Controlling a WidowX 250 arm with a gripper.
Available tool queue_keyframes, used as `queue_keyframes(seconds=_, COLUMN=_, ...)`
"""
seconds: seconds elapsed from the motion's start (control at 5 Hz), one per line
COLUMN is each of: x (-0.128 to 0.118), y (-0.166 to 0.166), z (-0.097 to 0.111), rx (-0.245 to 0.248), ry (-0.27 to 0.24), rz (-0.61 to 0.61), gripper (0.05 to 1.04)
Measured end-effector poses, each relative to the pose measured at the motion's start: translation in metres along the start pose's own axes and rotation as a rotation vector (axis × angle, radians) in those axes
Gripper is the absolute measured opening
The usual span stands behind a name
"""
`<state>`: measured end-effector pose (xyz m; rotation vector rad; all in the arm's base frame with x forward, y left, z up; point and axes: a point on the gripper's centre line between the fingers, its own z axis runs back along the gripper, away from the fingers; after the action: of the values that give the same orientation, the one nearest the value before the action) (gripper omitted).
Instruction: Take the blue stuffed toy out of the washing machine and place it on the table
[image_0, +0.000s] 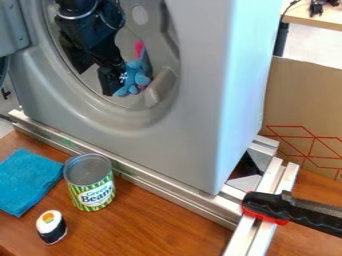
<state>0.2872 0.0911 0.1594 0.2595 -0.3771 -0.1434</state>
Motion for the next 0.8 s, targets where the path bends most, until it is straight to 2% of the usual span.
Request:
queue_keyframes(seconds=0.2, x=0.010, y=0.017, z=-0.015, rx=0.039, ry=-0.018, rz=-0.008, gripper=1.001)
queue_keyframes(seconds=0.4, x=0.023, y=0.028, z=-0.031, rx=0.048, ry=-0.026, rz=-0.019, gripper=1.001)
queue_keyframes(seconds=0.8, x=0.046, y=0.035, z=-0.057, rx=0.025, ry=-0.004, rz=-0.024, gripper=1.001)
